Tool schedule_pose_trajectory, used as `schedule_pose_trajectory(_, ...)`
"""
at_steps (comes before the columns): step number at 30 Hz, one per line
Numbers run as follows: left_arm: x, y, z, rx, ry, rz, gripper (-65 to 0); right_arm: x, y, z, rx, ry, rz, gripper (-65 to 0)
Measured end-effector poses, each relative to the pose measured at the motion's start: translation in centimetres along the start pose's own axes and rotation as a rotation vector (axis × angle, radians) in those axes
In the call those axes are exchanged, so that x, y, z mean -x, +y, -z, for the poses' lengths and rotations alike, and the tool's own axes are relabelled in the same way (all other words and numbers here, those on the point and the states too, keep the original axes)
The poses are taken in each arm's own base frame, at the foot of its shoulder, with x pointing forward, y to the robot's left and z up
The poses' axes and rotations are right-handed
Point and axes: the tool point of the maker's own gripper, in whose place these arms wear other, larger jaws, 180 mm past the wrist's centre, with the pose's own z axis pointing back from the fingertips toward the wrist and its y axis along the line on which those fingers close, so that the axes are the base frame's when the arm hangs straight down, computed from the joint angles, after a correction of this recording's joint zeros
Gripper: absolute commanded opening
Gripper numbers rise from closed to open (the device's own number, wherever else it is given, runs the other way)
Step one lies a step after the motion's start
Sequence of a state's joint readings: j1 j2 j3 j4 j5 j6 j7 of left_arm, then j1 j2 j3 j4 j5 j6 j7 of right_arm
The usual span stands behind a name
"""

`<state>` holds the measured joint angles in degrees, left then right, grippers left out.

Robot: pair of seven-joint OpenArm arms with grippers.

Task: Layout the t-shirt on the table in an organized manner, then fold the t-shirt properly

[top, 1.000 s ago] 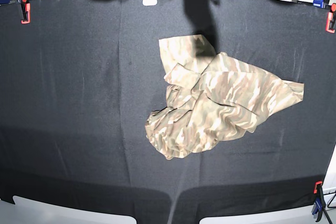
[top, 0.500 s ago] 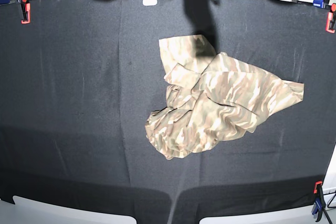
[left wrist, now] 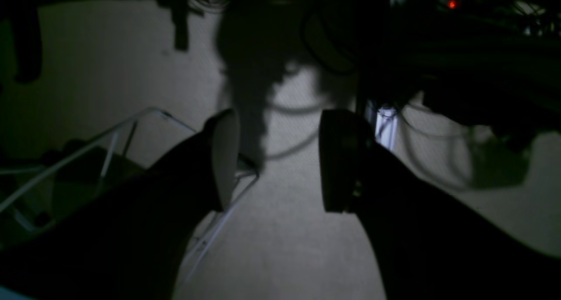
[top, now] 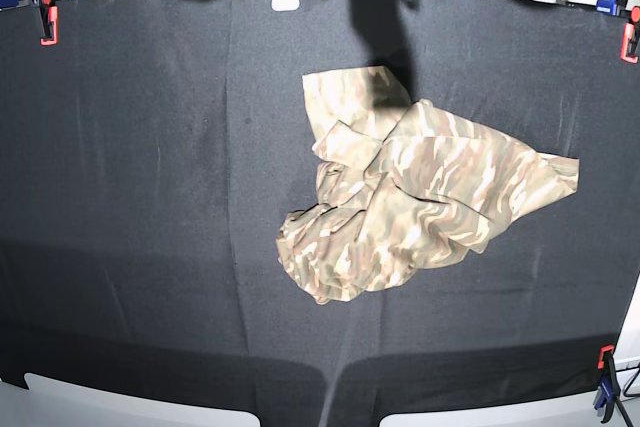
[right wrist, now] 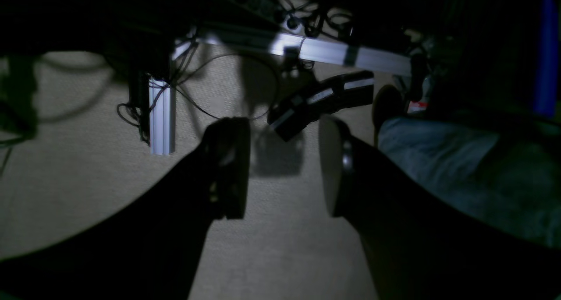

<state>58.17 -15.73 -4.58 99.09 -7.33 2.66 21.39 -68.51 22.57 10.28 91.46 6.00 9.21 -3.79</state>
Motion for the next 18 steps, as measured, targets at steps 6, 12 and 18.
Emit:
schedule_pose_trajectory(6, -4.9, -0.9, -2.2, 0.023, -0.077, 0.010, -37.1, -4.1, 0.4, -0.5, -0.032, -0.090, -0.051, -39.6)
schedule_pose_trajectory(12, -9.6, -0.7, -4.2, -0.023, -0.205, 0.122, -37.1, -8.2, 0.4, -1.3, -0.046, -0.164, -0.123, -39.6)
schedule_pose_trajectory(18, -12.2, -0.8, -5.1, -0.029, -0.278, 0.132, -37.1, -13.4, 1.7, -3.0, -0.061, -0.258, -0.155, -39.6)
